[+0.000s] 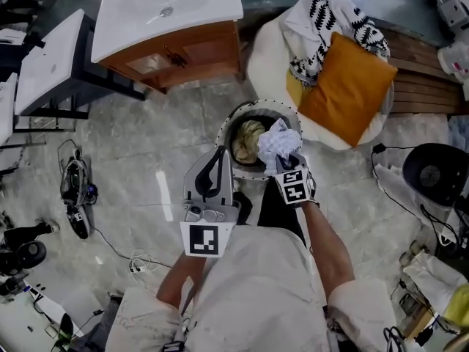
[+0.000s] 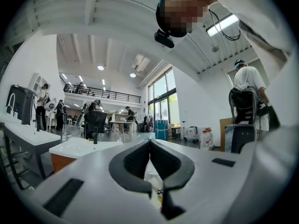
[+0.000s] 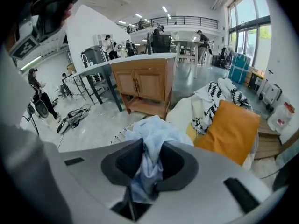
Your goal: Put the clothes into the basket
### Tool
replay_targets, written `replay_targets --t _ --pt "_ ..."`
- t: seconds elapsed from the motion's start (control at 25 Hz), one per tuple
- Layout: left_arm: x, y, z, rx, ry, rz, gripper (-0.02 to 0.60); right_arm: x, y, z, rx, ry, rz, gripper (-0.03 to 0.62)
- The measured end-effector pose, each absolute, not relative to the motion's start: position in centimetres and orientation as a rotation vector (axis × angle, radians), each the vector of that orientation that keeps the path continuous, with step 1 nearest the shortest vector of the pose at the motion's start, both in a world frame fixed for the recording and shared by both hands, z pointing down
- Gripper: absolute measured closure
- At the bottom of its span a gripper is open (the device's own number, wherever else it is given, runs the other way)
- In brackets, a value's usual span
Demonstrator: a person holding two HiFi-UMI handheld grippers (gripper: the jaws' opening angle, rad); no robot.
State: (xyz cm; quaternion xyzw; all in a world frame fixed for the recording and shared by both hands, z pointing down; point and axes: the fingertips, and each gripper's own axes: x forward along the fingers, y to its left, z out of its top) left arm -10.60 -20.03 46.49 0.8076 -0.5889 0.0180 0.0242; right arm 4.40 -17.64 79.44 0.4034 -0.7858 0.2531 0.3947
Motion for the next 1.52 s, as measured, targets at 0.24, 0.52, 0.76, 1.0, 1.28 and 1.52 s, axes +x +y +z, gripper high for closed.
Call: replay_targets --t 0.24,0.52,0.76,1.0,1.28,1.52 --pt "-10.8 -19.7 47.8 2.46 -1.834 0.098 0.577 5.5 -16.3 84.7 1.001 -1.851 0.734 0.523" --pt "-10.8 -19.1 49.2 2.42 -1.826 0.139 0.577 6.2 -15.2 87.4 0.954 -1.755 0.783 0.523" --pt "-10.2 -19.1 49.5 2.42 -1.794 0.153 0.577 6.8 -14.9 87.6 0.947 -1.72 0.803 0.52" --pt "-10.3 -19.4 50.1 2.396 -1.781 0.161 0.577 9.0 -14.3 88.8 0.995 -1.604 0.766 0.416" --pt "-9.7 -19.4 50.2 2.402 -1.771 0.132 0.577 9.9 -13.3 88.9 1.03 -1.584 0.816 0.378" --pt "-9.8 -19.5 50.3 2.412 -1.755 0.138 0.577 9.1 -12.7 88.3 1.052 -1.617 0.86 0.381"
